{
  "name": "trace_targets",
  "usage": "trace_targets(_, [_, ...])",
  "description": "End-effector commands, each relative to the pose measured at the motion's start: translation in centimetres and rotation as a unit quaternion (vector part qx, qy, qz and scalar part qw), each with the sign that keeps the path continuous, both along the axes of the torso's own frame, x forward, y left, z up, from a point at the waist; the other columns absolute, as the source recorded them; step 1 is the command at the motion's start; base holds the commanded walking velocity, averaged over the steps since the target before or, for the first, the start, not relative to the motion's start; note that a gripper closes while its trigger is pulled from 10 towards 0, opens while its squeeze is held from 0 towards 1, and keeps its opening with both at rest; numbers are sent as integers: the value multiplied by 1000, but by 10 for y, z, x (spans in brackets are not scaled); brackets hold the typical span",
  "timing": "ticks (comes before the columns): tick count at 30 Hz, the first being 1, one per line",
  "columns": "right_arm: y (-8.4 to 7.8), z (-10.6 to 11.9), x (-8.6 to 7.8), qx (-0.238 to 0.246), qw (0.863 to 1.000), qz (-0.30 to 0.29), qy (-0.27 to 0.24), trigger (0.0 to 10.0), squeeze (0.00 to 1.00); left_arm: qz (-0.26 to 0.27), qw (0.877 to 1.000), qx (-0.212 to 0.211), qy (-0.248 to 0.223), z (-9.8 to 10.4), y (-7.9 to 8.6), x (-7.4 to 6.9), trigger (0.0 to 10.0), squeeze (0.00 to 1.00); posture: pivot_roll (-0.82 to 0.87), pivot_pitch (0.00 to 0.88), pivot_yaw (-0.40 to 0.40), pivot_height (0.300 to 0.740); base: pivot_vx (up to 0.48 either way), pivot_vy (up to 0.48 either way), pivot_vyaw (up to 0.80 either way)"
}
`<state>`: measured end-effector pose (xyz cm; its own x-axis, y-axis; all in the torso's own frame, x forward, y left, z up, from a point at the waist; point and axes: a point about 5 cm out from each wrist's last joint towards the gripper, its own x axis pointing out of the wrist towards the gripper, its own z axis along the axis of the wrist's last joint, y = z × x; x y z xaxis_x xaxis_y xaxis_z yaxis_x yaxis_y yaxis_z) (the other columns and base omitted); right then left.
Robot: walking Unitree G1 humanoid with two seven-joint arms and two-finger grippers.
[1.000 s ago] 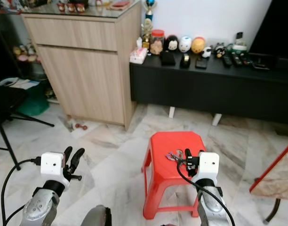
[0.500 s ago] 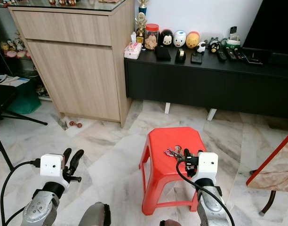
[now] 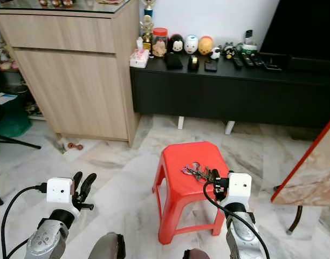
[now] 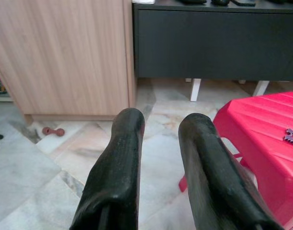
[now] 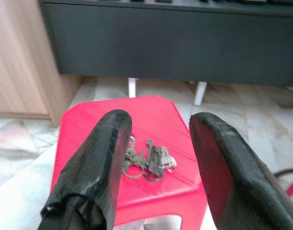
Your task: Hang keys on a hook
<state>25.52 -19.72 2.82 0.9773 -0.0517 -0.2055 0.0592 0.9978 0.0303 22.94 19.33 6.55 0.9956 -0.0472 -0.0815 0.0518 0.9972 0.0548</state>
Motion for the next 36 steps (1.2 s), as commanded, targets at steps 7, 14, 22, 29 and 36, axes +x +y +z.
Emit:
trace_targets(7, [-6,-1,-1,3,1000,-10,2,10000,0,-1,1000,-11,-10,6,-2,5,10000,0,-27,0,-59,635,414,0,-289])
trace_targets(14, [-5,0,0,5,1000,-6,2,10000,0,-1,1000,-10,-10,7,-2,6,10000,0,-24,0,-60,635,415,0,0])
trace_targets(22, [2,2,-1,-11,999,43,-2,10000,0,2,1000,-10,-11,7,-1,6,10000,0,-30,0,-57,635,414,0,255])
trace_targets(29, [-2,1,-1,1,1000,26,-2,10000,0,8,1000,-2,-12,7,1,7,10000,0,-33,0,-53,635,94,0,343])
trace_targets(36, [-5,4,-3,3,1000,26,-13,10000,0,10,1000,-6,-20,9,1,8,10000,0,-38,0,-49,635,0,0,0])
